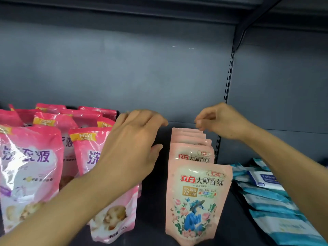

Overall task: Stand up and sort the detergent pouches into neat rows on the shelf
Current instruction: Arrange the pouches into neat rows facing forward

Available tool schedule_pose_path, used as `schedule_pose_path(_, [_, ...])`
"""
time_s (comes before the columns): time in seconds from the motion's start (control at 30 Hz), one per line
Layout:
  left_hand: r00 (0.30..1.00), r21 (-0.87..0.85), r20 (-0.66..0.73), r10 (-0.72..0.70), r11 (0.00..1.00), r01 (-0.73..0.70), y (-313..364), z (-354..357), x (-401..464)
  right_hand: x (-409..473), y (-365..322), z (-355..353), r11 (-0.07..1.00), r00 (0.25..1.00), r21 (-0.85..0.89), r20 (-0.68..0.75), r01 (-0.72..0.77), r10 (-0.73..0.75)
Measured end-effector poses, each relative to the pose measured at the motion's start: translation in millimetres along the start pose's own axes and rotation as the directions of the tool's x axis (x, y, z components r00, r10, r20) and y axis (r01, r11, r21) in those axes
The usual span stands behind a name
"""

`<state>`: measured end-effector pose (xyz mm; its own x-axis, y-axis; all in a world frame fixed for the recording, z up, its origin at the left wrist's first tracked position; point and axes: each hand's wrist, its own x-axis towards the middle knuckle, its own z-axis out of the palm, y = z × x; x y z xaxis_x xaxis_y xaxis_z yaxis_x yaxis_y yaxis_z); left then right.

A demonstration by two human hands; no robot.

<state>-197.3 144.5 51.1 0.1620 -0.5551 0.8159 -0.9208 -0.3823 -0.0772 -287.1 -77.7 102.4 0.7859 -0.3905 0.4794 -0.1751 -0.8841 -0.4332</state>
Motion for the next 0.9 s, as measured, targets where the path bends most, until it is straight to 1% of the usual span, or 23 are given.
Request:
schedule_pose_path(0.03, [0.998,0.017,0.059,0.010,1.000,-0.011,2.0,-3.9,8.7,4.6,5.0,-3.7,0.999,1.000,-0.035,-0.006,-0.010,0.010])
schedule_pose_path(0.07, [0.992,0.028,0.124,0.018,0.999,-0.022,3.1,-6.7,18.5,8.7,9.9,-5.3,0.996,0.999,-0.086,0.027,-0.027,0.030])
schedule_pose_path(0.17, [0.952,0.018,0.305,0.018,1.000,-0.025,3.2,-8.8,53.0,17.6,24.7,-1.1,0.974,0.971,-0.201,0.194,-0.103,0.142])
schedule_pose_path(0.23, [0.890,0.004,0.456,0.009,1.000,-0.012,2.4,-5.0,79.4,20.7,30.2,1.6,0.968,0.949,-0.223,0.262,-0.119,0.177])
schedule_pose_path(0.3, [0.809,-0.018,0.586,0.030,1.000,-0.024,1.5,5.4,104.9,23.4,33.6,4.8,0.961,0.935,-0.247,0.297,-0.121,0.194])
schedule_pose_path(0.37, [0.721,-0.023,0.692,0.029,1.000,-0.018,1.1,19.2,126.7,24.7,35.7,9.8,0.953,0.928,-0.273,0.307,-0.129,0.213])
schedule_pose_path(0.43, [0.638,0.018,0.770,0.006,0.999,-0.031,-0.4,34.8,144.5,26.2,38.3,15.0,0.953,0.923,-0.267,0.311,-0.143,0.226])
schedule_pose_path(0.5, [0.588,0.061,0.809,-0.018,0.997,-0.054,-3.7,50.0,158.6,28.8,41.3,17.8,0.955,0.923,-0.255,0.310,-0.149,0.227])
schedule_pose_path(0.67, [0.551,0.087,0.833,-0.049,0.995,-0.043,-13.3,79.9,177.7,31.6,48.5,21.7,0.970,0.934,-0.139,0.272,-0.201,0.233])
schedule_pose_path(0.77, [0.503,0.112,0.861,-0.072,0.992,-0.050,-18.2,94.9,180.2,32.1,50.7,26.4,0.973,0.935,-0.075,0.270,-0.219,0.231])
schedule_pose_path(0.9, [0.449,0.108,0.890,-0.077,0.993,-0.043,-24.1,109.6,180.9,33.8,51.7,31.0,0.972,0.937,-0.039,0.259,-0.232,0.234])
